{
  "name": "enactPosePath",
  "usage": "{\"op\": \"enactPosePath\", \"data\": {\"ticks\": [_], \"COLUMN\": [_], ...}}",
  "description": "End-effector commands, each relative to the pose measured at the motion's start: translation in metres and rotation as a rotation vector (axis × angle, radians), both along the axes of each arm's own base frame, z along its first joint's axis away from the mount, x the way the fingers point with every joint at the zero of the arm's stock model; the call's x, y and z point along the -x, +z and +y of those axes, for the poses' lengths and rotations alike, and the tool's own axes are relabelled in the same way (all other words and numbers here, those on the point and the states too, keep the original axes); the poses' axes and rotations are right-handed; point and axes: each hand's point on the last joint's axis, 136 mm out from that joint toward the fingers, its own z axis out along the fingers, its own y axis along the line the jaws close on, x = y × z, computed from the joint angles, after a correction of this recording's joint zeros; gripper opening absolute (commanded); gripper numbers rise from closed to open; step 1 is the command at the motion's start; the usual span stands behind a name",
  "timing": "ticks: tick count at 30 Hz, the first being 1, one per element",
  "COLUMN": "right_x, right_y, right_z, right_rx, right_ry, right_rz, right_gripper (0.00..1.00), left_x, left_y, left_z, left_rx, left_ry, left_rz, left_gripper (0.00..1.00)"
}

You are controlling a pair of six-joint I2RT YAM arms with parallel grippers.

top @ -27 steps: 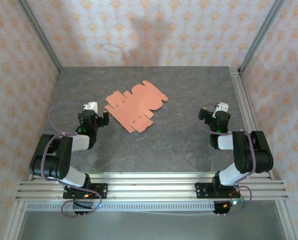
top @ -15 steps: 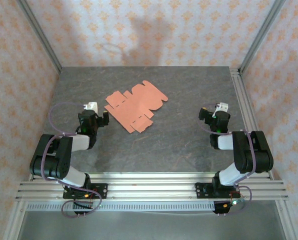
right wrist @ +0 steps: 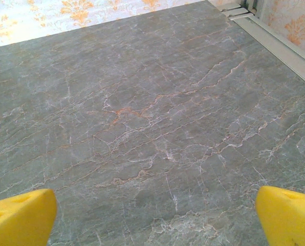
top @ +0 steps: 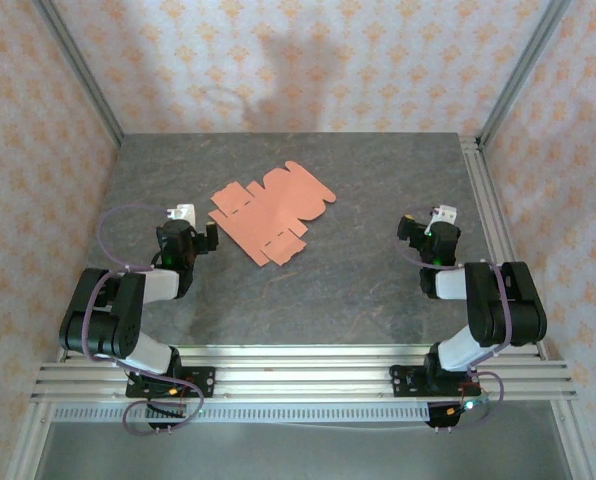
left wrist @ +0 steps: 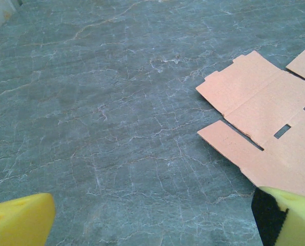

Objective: Fold the paper box

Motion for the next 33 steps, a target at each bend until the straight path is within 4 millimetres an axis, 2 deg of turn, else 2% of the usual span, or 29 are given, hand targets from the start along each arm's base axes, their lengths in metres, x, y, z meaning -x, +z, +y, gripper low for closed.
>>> {"op": "enactPosePath", "data": {"ticks": [1, 4, 7, 10, 14, 18, 21, 24, 30, 33], "right_x": [-0.004, -0.004, -0.001, 0.001, -0.002, -0.008, -0.014, -0.019, -0.024, -0.025], "right_y": [0.007, 0.011, 0.026, 0.042, 0.058, 0.075, 0.079, 0.084, 0.085, 0.085], "right_z": [0.000, 0.001, 0.003, 0.008, 0.027, 0.063, 0.104, 0.144, 0.221, 0.245], "right_rx": [0.005, 0.011, 0.036, 0.079, 0.094, 0.020, -0.047, -0.067, -0.165, -0.200], "right_ry": [0.003, 0.003, -0.003, -0.004, 0.026, 0.128, 0.248, 0.339, 0.514, 0.566], "right_rz": [-0.028, -0.035, -0.031, -0.020, 0.039, 0.058, 0.092, 0.094, 0.191, 0.217], "right_gripper": [0.99, 0.99, 0.99, 0.99, 0.99, 0.99, 0.99, 0.99, 0.99, 0.99], "left_x": [-0.009, -0.009, -0.007, -0.002, -0.001, -0.013, -0.027, -0.043, -0.069, -0.076], "left_y": [0.017, 0.023, 0.042, 0.061, 0.086, 0.095, 0.087, 0.076, 0.026, 0.003], "left_z": [0.000, 0.002, 0.007, 0.002, -0.012, -0.036, -0.048, -0.068, -0.094, -0.108], "left_rx": [0.008, -0.004, -0.021, -0.031, 0.014, 0.221, 0.378, 0.427, 0.515, 0.521], "left_ry": [0.006, 0.028, 0.069, 0.050, 0.031, 0.007, 0.068, 0.069, 0.132, 0.136], "left_rz": [-0.062, -0.058, -0.051, -0.061, -0.057, -0.039, 0.017, 0.049, 0.249, 0.334], "left_gripper": [1.00, 1.00, 1.00, 1.00, 1.00, 1.00, 1.00, 1.00, 0.95, 0.93]}}
